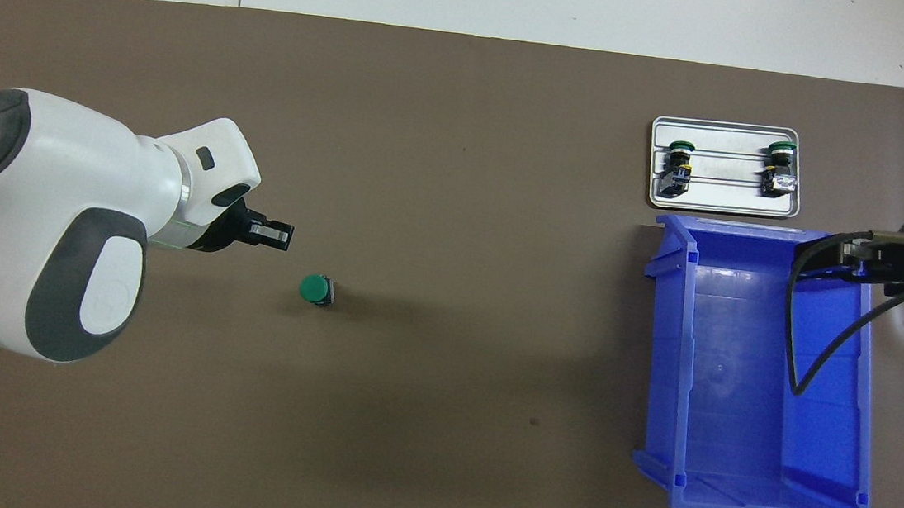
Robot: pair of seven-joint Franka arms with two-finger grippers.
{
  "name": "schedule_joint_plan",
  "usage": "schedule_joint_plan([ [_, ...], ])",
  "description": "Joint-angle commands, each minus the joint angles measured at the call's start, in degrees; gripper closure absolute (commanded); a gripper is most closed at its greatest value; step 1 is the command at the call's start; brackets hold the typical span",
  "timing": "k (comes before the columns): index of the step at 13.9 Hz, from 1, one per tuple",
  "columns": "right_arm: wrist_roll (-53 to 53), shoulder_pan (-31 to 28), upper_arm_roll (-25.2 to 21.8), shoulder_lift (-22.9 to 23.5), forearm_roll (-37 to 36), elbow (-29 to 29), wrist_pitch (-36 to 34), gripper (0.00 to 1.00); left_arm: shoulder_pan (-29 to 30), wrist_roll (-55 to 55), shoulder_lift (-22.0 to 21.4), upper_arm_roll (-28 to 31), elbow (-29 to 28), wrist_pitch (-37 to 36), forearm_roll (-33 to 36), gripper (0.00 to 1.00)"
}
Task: Place and press button with both arms
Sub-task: 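Move the left gripper above the green button, then press down on the green button with the left gripper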
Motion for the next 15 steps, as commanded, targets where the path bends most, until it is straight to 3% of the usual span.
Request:
schedule_joint_plan([
  [1,0.63,0.01,-0.01,0.15,0.77,0.31,-0.57,0.0,-2.07,-1.05,-1.73,0.81,-5.25,4.3,1.22,1.0],
  [6,0.63,0.01,-0.01,0.15,0.77,0.31,-0.57,0.0,-4.79,-0.96,-1.55,0.81,-10.88,10.11,1.22,1.0],
  [15,0.63,0.01,-0.01,0.15,0.77,0.31,-0.57,0.0,-6.11,-0.87,-1.21,0.72,-15.63,16.87,1.22,1.0],
])
